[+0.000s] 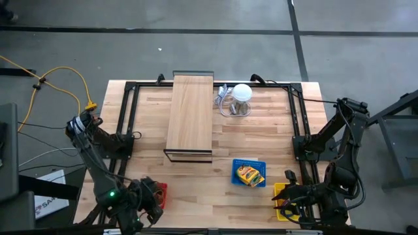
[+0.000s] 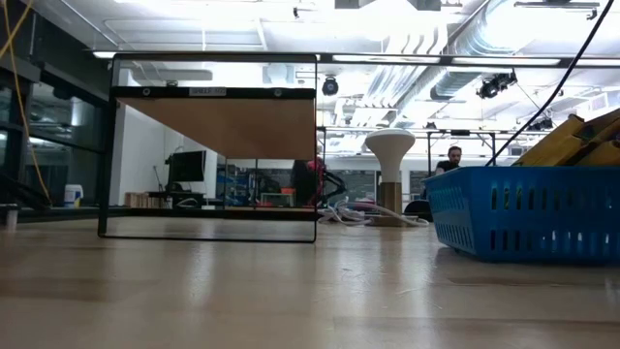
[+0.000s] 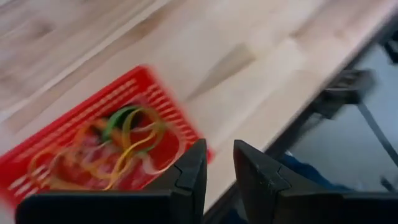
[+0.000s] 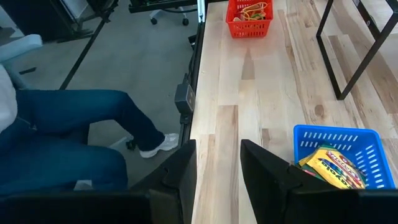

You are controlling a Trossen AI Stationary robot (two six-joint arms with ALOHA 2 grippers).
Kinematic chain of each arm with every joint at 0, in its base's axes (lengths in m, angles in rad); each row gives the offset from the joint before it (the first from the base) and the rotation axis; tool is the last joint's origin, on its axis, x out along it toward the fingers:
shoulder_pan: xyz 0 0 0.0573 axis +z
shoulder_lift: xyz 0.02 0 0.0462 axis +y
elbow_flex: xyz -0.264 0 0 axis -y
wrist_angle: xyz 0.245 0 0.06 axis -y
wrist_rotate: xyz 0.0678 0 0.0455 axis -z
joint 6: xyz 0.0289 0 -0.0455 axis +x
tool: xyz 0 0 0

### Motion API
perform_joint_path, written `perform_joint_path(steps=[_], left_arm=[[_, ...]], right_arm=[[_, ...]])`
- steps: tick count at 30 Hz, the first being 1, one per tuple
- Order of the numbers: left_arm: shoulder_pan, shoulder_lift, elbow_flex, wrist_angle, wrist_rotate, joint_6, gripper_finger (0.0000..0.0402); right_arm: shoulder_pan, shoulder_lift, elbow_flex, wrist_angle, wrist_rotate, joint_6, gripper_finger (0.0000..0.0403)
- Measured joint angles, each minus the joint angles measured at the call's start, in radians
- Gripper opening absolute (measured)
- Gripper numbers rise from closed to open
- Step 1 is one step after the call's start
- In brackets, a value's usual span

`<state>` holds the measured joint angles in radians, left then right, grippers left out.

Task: Pick & Place Office Desk Supplies
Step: Put the red bin on the shelf

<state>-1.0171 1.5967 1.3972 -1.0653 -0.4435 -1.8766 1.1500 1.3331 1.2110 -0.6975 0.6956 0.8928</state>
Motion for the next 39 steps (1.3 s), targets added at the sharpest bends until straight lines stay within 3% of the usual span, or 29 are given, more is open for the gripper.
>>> perform_joint_path(steps=[3,6,13,28,39], left_arm=[[-0.038,0.02,0.0,-0.067,0.014,-0.155,0.0077],[-0.066,0.035,0.0,-0.126,0.092,-0.275,0.0077],[-0.108,0.037,0.0,-0.225,0.129,-0.407,0.0077],[-0.153,0.015,-0.003,-0.303,0.154,-0.361,0.0077],[-0.232,-0.102,-0.175,-0.207,0.161,-0.477,0.0077]], right_arm=[[0.0,0.0,0.0,0.0,0.0,0.0,0.0112],[0.0,0.0,0.0,0.0,0.0,0.0,0.0112],[0.0,0.0,0.0,0.0,0.0,0.0,0.0112],[0.0,0.0,0.0,0.0,0.0,0.0,0.0112],[0.0,0.0,0.0,0.0,0.0,0.0,0.0112]])
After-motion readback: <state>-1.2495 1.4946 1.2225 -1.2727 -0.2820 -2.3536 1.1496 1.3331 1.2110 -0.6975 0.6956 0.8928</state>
